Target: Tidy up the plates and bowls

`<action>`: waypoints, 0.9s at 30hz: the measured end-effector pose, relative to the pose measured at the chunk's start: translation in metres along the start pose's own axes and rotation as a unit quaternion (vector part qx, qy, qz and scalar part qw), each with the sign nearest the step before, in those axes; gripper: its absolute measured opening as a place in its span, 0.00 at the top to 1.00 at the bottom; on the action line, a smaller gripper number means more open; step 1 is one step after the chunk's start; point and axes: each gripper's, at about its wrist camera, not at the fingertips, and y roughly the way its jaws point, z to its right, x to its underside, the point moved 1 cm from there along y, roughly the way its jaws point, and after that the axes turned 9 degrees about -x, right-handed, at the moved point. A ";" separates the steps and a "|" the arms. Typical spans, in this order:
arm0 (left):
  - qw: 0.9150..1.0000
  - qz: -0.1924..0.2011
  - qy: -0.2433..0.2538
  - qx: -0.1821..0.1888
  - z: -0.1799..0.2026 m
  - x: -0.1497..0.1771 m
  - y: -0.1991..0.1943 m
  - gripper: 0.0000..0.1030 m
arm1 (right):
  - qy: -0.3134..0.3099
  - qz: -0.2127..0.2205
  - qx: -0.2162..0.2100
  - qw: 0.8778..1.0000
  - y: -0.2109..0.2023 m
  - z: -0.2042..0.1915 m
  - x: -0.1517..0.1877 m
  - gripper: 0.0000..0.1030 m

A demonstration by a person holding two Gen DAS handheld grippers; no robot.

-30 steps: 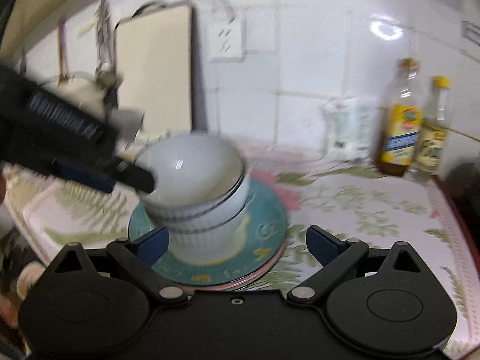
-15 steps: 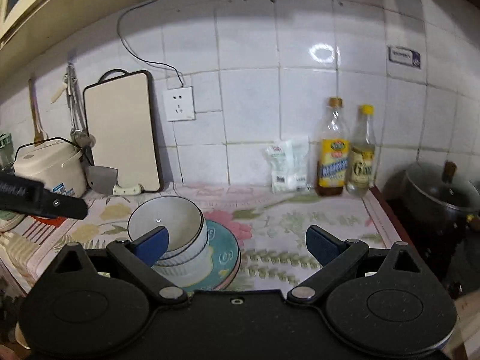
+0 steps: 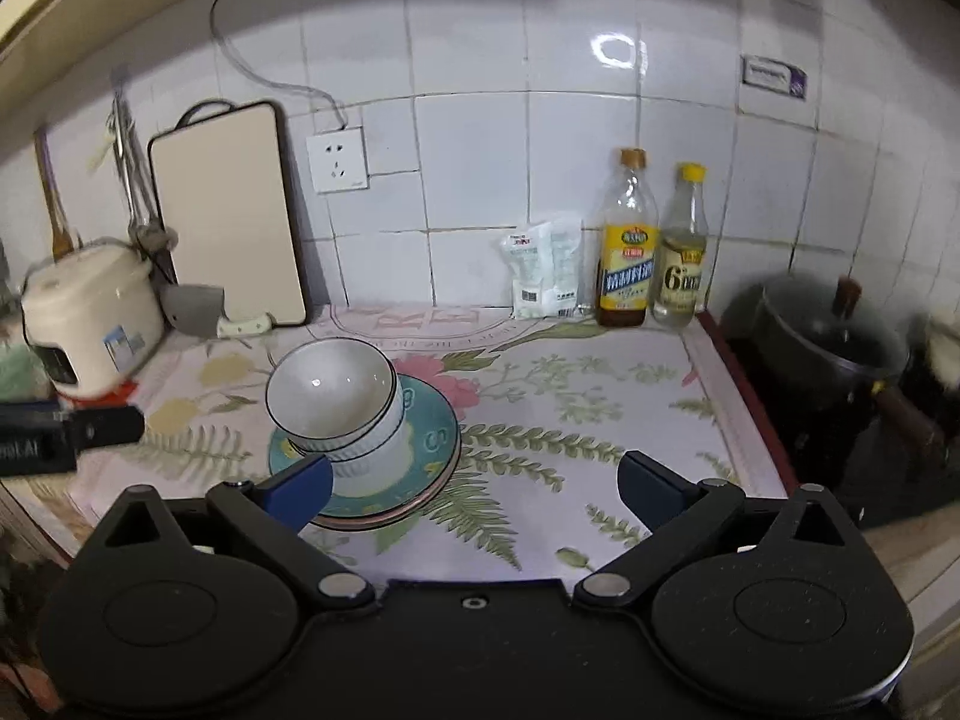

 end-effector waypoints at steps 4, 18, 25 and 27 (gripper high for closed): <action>1.000 -0.001 0.001 -0.002 -0.001 0.006 -0.005 0.13 | 0.016 0.024 0.012 1.000 -0.010 0.003 0.003 0.00; 0.999 0.006 0.013 -0.029 -0.003 0.023 -0.013 0.09 | -0.035 0.038 0.020 0.998 -0.021 -0.015 0.021 0.00; 0.999 0.004 0.019 -0.027 -0.002 0.028 -0.013 0.09 | -0.051 0.052 0.031 0.997 -0.022 -0.020 0.027 0.00; 0.999 0.006 0.019 -0.027 -0.002 0.029 -0.013 0.09 | -0.050 0.055 0.031 0.997 -0.021 -0.021 0.029 0.00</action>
